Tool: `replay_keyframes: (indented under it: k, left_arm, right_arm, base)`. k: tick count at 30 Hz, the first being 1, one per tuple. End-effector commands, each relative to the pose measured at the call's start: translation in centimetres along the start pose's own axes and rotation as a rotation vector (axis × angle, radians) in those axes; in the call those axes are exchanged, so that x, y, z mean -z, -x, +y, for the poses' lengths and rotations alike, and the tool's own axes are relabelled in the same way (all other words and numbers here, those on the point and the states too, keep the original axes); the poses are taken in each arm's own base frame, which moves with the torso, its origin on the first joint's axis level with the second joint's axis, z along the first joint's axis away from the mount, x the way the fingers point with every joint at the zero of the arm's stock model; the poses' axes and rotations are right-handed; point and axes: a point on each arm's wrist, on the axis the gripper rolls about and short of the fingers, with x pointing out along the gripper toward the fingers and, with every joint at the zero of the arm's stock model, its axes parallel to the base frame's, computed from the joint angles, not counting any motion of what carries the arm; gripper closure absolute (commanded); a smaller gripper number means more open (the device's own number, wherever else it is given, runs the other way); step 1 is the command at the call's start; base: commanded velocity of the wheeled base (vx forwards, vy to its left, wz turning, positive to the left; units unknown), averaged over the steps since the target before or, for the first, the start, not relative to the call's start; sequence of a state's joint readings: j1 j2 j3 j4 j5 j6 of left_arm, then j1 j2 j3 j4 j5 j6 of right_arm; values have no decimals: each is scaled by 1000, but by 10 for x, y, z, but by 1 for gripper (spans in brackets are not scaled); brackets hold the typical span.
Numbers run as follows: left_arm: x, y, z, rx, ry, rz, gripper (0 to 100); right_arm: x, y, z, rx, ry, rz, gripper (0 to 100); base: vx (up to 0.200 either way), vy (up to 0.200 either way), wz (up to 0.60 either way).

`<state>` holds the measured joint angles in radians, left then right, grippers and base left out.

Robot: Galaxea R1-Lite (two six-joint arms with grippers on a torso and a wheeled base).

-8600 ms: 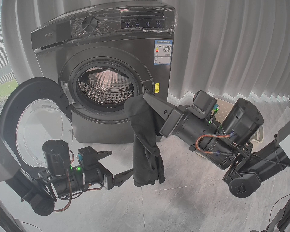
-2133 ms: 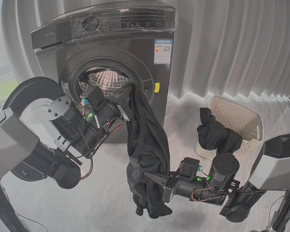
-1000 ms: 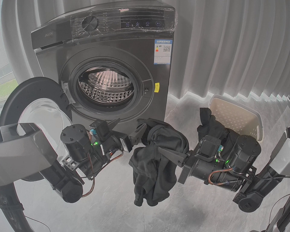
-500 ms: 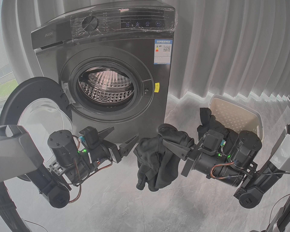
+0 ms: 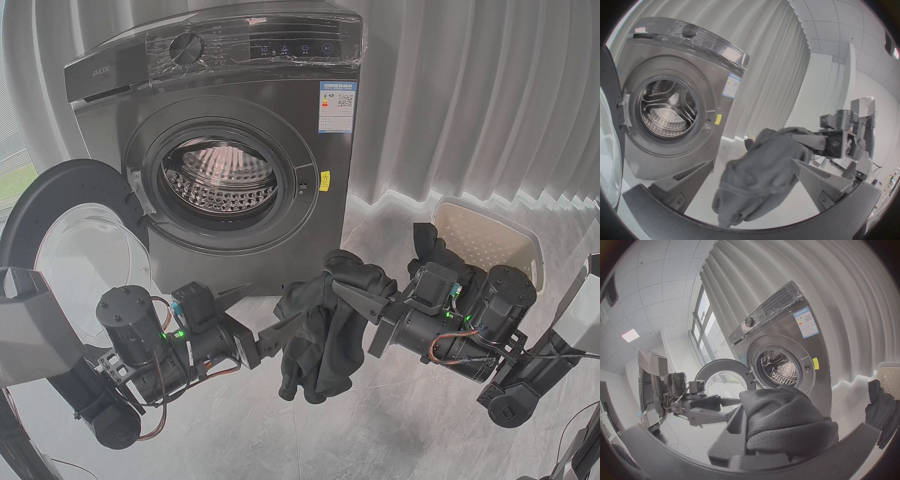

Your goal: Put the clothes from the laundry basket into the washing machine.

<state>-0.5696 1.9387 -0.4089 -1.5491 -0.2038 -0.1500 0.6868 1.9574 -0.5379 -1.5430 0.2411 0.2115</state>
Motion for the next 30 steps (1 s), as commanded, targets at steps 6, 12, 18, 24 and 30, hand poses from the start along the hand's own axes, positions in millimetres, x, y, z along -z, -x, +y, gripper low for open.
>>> replay_keyframes:
  k: [6, 12, 18, 24, 30]
  left_arm:
    - [10, 4, -20, 79, -55, 47, 0]
    - [23, -9, -27, 112, -75, 73, 0]
    - [30, -26, -23, 98, -88, 70, 0]
    - [40, -39, -17, 86, -92, 79, 0]
    - [44, -52, -6, 59, -98, 61, 0]
  right_arm:
    - [0, -14, 3, -13, 1, -22, 100]
    - [2, -20, 9, -27, -7, -24, 100]
    - [3, -22, 14, -29, -19, -25, 100]
    - [4, -22, 16, -26, -21, -26, 100]
    - [2, -21, 17, -28, -20, -30, 100]
  base:
    - [0, 0, 0]
    - [0, 0, 0]
    - [0, 0, 0]
    - [0, 0, 0]
    - [0, 0, 0]
